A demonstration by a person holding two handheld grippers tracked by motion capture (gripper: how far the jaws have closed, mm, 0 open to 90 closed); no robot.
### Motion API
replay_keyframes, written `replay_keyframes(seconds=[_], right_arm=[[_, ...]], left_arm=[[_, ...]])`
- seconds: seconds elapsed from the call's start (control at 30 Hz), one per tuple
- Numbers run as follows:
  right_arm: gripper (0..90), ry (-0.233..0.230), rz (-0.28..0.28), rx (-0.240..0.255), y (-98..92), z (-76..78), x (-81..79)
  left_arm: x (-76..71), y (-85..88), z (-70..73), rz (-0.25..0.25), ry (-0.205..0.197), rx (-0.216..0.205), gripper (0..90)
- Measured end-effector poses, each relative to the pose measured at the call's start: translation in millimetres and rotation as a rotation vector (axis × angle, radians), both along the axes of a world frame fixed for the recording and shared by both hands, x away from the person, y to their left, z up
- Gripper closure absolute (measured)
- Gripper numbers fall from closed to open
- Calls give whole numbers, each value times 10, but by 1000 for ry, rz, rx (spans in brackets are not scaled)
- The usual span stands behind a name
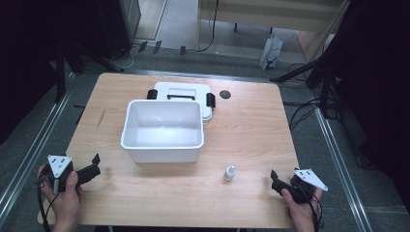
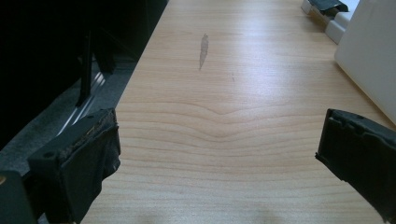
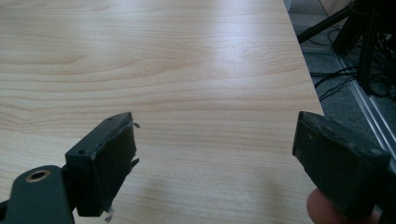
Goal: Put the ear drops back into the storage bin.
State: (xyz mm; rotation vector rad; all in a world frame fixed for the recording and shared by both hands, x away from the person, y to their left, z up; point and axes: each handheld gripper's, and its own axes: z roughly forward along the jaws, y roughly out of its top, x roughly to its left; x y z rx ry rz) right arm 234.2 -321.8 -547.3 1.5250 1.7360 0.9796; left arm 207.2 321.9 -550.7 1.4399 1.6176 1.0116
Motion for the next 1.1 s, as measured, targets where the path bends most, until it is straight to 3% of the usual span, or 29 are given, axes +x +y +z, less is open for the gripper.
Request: replay_keyframes(seconds=[0.17, 0.43, 0.67, 0.8, 1.07, 1.1], right_arm=[[206, -4, 15, 5, -16, 33, -13], [204, 118, 128, 14, 58, 147, 48], [153, 208, 219, -61, 198, 352, 138], [154, 258, 250, -130, 281, 510, 227], [147, 355, 382, -289, 569, 794, 423], [147, 355, 382, -289, 569, 794, 423]], left_arm=[[-5, 3, 1, -2, 0, -5, 0], [-10, 20, 3, -9, 2, -16, 0], [-8, 25, 1, -13, 2, -21, 0], [-8, 25, 2, -16, 4, -18, 0], [-2, 31, 0, -22, 4, -28, 2], [-1, 32, 0, -22, 4, -31, 2]])
